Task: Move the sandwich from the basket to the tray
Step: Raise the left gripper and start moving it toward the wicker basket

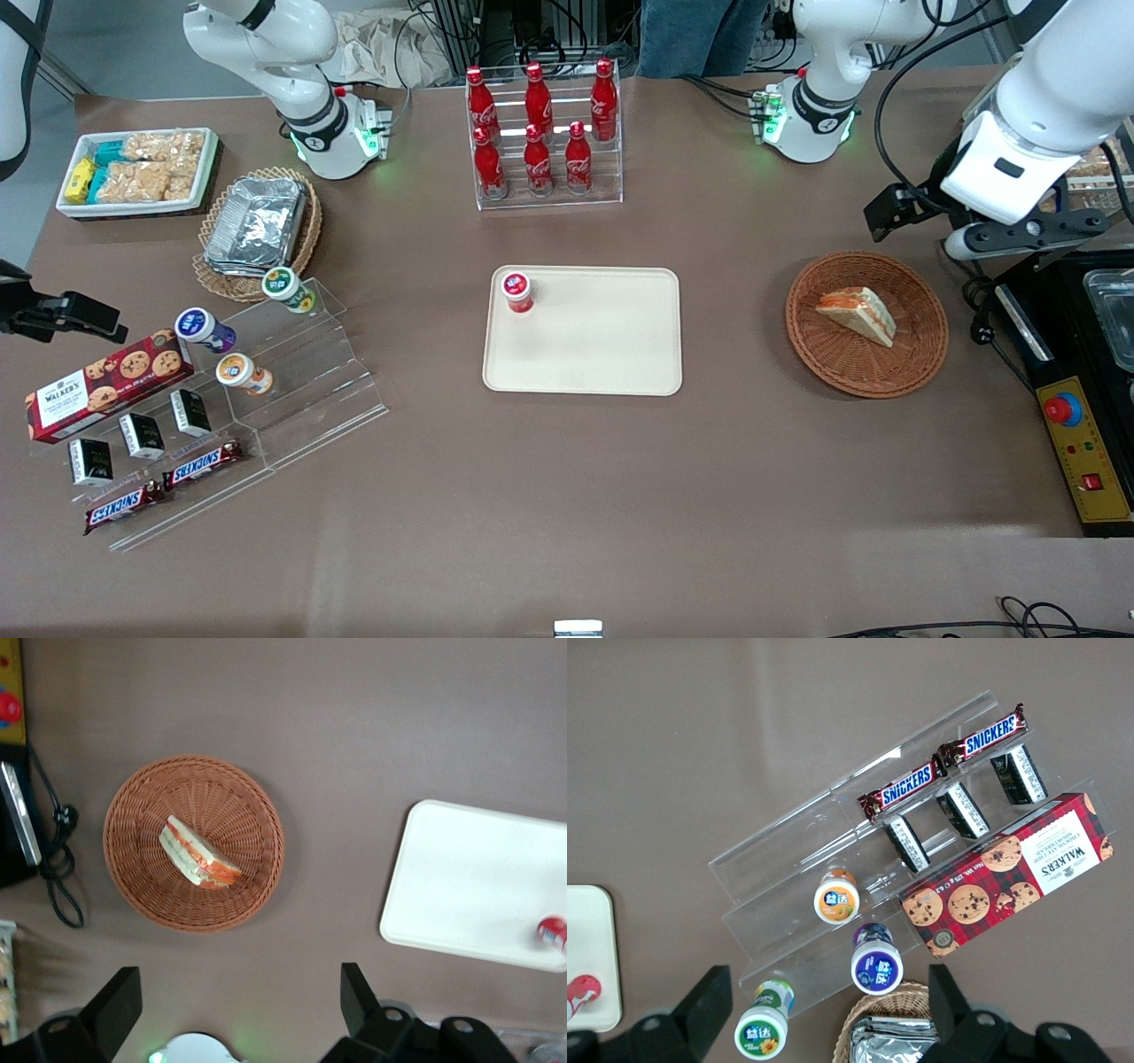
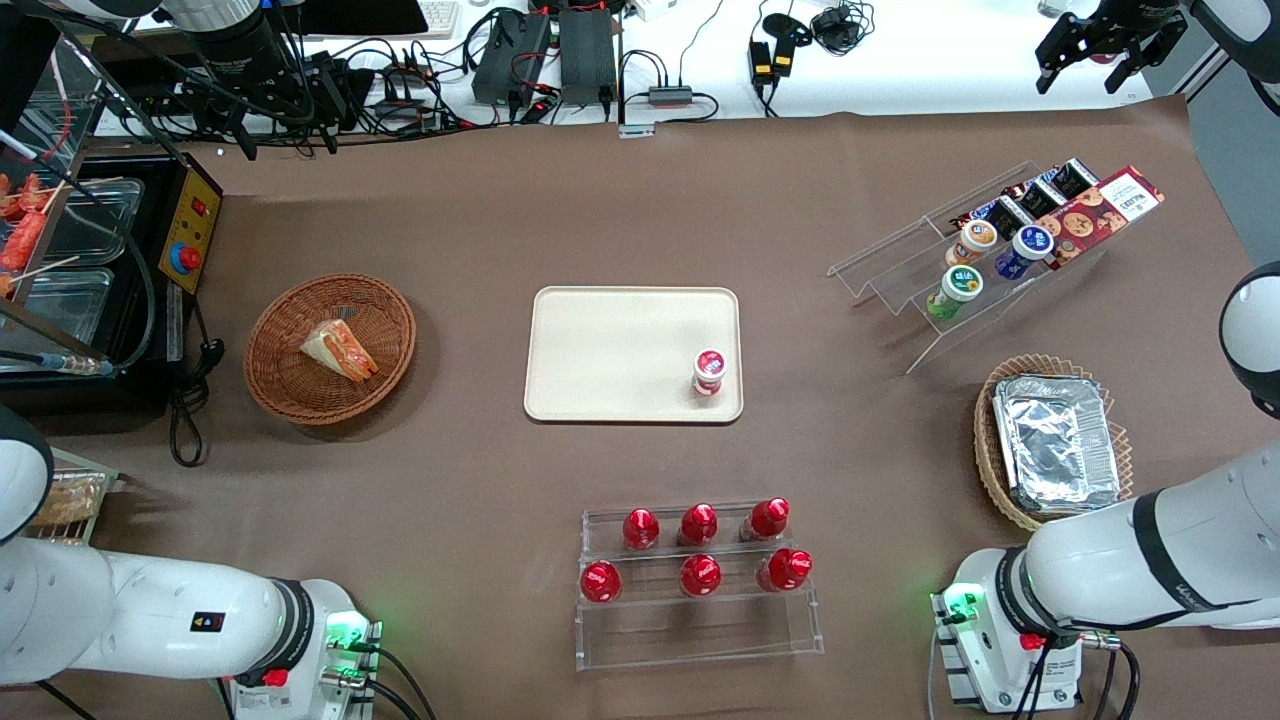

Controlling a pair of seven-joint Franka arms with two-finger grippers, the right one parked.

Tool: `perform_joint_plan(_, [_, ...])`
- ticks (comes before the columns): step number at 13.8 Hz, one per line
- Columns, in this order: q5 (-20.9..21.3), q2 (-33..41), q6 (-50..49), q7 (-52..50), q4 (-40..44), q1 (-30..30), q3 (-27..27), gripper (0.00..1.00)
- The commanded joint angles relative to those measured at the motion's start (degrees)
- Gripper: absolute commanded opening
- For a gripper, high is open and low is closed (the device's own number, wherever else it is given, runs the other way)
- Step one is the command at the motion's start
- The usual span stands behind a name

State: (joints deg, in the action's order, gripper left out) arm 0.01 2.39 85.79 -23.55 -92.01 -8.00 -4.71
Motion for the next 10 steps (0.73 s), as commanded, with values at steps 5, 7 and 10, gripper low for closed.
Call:
perform_joint_plan(5, [-3.88, -0.99, 0.43, -24.06, -1.23, 4.92, 1.11, 1.0])
perform_joint_plan(7, [-3.88, -0.02, 1.57, -28.55, -4.65, 6.5, 1.2, 1.0])
perform_joint_plan(10, [-3.27, 4.97, 9.19, -30.51, -16.49, 9.75, 1.2, 1.0])
